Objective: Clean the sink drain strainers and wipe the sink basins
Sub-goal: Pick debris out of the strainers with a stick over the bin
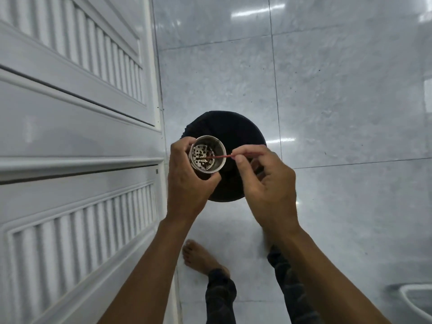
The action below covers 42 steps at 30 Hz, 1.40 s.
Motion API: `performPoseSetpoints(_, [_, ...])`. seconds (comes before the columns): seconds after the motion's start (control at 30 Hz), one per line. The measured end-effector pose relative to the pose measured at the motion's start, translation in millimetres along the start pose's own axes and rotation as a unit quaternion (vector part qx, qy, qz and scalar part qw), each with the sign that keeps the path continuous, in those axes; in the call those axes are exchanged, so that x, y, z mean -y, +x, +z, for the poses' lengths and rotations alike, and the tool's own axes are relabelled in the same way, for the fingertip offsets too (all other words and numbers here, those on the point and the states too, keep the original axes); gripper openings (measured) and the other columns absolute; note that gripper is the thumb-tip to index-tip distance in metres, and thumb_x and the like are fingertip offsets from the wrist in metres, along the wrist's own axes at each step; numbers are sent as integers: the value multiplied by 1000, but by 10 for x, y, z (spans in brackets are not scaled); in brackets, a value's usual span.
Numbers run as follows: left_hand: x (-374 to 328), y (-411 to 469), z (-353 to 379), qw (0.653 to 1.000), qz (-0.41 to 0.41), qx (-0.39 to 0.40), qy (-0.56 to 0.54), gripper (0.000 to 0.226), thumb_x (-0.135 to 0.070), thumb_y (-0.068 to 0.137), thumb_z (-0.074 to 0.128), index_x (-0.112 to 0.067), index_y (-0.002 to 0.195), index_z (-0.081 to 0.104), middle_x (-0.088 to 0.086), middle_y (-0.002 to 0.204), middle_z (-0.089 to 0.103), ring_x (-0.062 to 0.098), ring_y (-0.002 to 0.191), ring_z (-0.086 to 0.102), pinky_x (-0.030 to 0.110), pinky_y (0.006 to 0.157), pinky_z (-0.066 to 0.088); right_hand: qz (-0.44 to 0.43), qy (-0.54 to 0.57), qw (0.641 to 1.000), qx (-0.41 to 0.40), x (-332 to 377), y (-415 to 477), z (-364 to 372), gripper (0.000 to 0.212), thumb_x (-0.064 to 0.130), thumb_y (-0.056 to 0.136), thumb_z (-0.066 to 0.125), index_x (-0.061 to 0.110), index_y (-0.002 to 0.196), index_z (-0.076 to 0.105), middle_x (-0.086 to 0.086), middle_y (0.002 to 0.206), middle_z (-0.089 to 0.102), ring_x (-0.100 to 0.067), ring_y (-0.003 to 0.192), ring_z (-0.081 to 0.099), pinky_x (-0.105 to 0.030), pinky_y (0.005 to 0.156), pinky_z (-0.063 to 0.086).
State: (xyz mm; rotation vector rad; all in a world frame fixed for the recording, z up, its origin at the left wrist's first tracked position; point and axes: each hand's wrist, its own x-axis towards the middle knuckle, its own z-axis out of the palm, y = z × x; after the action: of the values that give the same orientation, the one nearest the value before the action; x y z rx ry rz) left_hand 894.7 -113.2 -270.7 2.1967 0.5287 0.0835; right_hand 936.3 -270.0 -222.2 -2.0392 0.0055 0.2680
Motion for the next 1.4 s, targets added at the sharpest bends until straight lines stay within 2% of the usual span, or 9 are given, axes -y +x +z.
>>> performPoseSetpoints(0.17, [-1, -59, -118, 1000, 11, -10, 26, 88, -21, 69, 92, -26, 138, 37, -8, 132, 50, 10, 122, 54, 31, 98, 56, -17, -97, 995, 19, 14, 36, 78, 15, 26, 100, 62, 20, 111, 71, 7, 105, 71, -9, 93, 62, -24, 79, 57])
performPoseSetpoints(0.27, [52, -98, -161, 999, 19, -1, 45, 89, -20, 68, 91, -24, 138, 37, -16, 130, 44, 4, 120, 50, 26, 99, 54, -34, -86, 996, -15, -35, 31, 2, 16, 26, 99, 62, 20, 111, 71, 9, 103, 70, -9, 88, 62, -19, 75, 53])
performPoseSetpoints(0.37, [82, -132, -144, 999, 21, 5, 46, 87, -20, 69, 90, -26, 138, 37, -18, 129, 42, 5, 120, 51, 28, 98, 55, -62, -88, 994, 34, -66, -92, 58, 16, 25, 99, 63, 19, 110, 72, 9, 105, 72, -6, 90, 59, -10, 76, 47])
performPoseSetpoints(0.63, [148, -178, -63, 996, 25, 36, 82, 90, -23, 70, 92, -30, 139, 35, -3, 135, 51, 12, 121, 52, 21, 98, 49, -81, -104, 991, 6, -231, -234, 176, 17, 24, 98, 62, 16, 108, 73, 4, 104, 73, -7, 91, 58, -9, 76, 44])
performPoseSetpoints(0.87, [156, -152, -85, 989, 12, 110, 102, 99, -21, 69, 91, -35, 144, 28, 0, 135, 56, 20, 120, 59, 51, 102, 54, -40, -125, 991, -9, -442, -103, 129, 16, 22, 99, 65, 16, 111, 72, 1, 105, 74, -10, 90, 60, -17, 75, 53])
performPoseSetpoints(0.97, [162, -89, -56, 987, -11, 134, 91, 99, -27, 69, 89, -37, 145, 26, 0, 135, 58, 24, 120, 61, 51, 101, 56, -34, -86, 996, 18, -473, -103, 199, 18, 27, 98, 61, 17, 110, 72, 4, 103, 73, -4, 90, 56, -10, 77, 47])
performPoseSetpoints(1.13, [163, 14, -4, 981, -34, 160, 101, 98, -31, 70, 88, -36, 145, 25, -3, 132, 60, 19, 116, 62, 52, 101, 56, 39, -104, 994, 1, -628, -76, 176, 20, 26, 100, 64, 17, 116, 73, 0, 107, 74, -10, 92, 62, -19, 79, 55])
performPoseSetpoints(1.27, [164, 123, 60, 976, -49, 185, 105, 97, -36, 71, 87, -35, 146, 26, 0, 131, 62, 21, 114, 63, 55, 104, 52, 9, -97, 995, 37, -659, -119, 253, 20, 24, 98, 65, 14, 113, 74, -3, 106, 75, -14, 93, 67, -9, 83, 45])
performPoseSetpoints(1.4, [148, 227, 105, 970, -71, 203, 117, 95, -45, 68, 80, -38, 145, 25, -9, 122, 57, 22, 112, 64, 55, 104, 53, 62, -120, 991, 19, -757, 1, 259, 23, 27, 101, 62, 18, 119, 72, -2, 107, 73, -10, 93, 64, -5, 79, 40])
